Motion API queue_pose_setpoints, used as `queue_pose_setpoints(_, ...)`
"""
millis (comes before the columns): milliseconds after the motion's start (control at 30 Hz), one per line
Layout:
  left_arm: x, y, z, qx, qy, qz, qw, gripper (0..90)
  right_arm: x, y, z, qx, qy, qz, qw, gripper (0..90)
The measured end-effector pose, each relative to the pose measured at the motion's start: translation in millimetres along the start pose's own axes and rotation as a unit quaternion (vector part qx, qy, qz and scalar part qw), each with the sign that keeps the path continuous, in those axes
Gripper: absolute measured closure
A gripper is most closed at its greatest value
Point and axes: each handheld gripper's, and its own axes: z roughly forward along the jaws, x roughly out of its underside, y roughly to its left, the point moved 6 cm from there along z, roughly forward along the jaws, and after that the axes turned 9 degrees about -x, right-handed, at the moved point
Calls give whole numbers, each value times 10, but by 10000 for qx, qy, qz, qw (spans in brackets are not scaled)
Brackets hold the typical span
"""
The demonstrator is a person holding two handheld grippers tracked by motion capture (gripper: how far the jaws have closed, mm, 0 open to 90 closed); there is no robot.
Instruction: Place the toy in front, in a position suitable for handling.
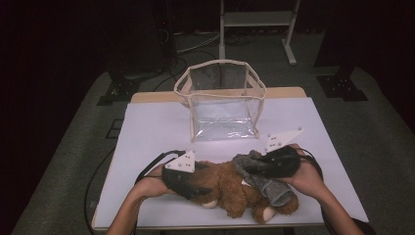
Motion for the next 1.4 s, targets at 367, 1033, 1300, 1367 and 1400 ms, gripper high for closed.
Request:
queue_pose_setpoints(367,15,101,-203,-131,-89,-172,9997,200,200,-32,62,-239,-392,248,9986,743)
queue_pose_setpoints(1033,246,153,-195,-54,-160,-563,9983,331,-463,-26,567,-650,540,-430,9955,742)
queue_pose_setpoints(1300,227,135,-185,-80,-52,-469,9989,336,-737,56,971,-1038,247,-421,9934,740)
queue_pose_setpoints(1367,233,123,-190,-55,-71,-456,9989,334,-724,58,987,-1078,302,-409,9929,739)
queue_pose_setpoints(1400,233,117,-188,-55,-86,-455,9989,335,-707,48,964,-1078,323,-416,9928,739)
